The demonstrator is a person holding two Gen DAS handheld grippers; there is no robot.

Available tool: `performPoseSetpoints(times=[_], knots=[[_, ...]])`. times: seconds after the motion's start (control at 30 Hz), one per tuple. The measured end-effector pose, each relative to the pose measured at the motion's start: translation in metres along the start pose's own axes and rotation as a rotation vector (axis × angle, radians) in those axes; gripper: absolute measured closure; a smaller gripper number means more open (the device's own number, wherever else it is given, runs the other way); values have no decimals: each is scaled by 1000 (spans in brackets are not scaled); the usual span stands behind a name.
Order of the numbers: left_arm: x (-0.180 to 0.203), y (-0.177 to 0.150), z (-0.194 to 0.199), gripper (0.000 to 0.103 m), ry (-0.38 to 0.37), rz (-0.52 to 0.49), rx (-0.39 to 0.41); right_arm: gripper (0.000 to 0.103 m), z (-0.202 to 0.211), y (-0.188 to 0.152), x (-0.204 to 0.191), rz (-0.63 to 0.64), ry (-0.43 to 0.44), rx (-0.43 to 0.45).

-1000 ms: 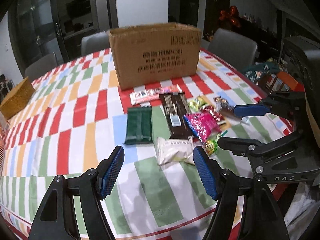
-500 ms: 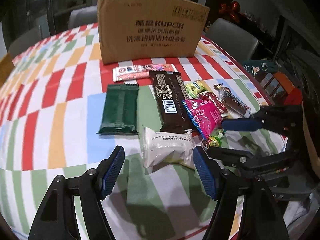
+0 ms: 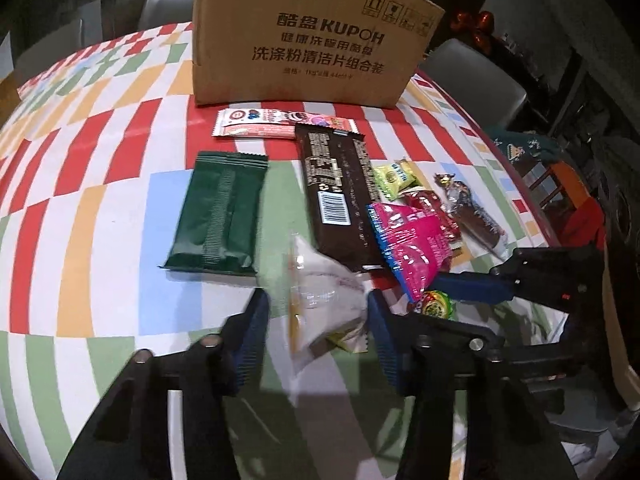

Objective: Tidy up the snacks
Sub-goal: 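Grasp the clear wrapped pastry with the left tool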

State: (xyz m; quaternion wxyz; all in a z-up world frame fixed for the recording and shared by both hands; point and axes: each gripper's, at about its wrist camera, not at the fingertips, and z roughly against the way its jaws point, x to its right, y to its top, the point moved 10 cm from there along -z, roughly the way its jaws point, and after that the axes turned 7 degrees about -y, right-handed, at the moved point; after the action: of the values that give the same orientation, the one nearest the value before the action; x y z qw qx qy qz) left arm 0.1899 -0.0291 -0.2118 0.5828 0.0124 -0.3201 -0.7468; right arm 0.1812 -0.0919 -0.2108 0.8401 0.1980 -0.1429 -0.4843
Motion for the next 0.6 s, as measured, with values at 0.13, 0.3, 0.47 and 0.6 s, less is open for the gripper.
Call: performPoseSetpoints(times=[0.13,0.3,0.47,0.6], knots=[[5,-1,0,70,0,-7,-2,77,3,0,3,-24,9,7],[11,-4,13,72,31,-24,20,77,13,0,6,-47,5,36],[18,-5,28,72,58,-44,55,77,31,2,8,-74,3,82],[24,0,43,72,72,-51,88,77,48,9,12,-101,5,126]])
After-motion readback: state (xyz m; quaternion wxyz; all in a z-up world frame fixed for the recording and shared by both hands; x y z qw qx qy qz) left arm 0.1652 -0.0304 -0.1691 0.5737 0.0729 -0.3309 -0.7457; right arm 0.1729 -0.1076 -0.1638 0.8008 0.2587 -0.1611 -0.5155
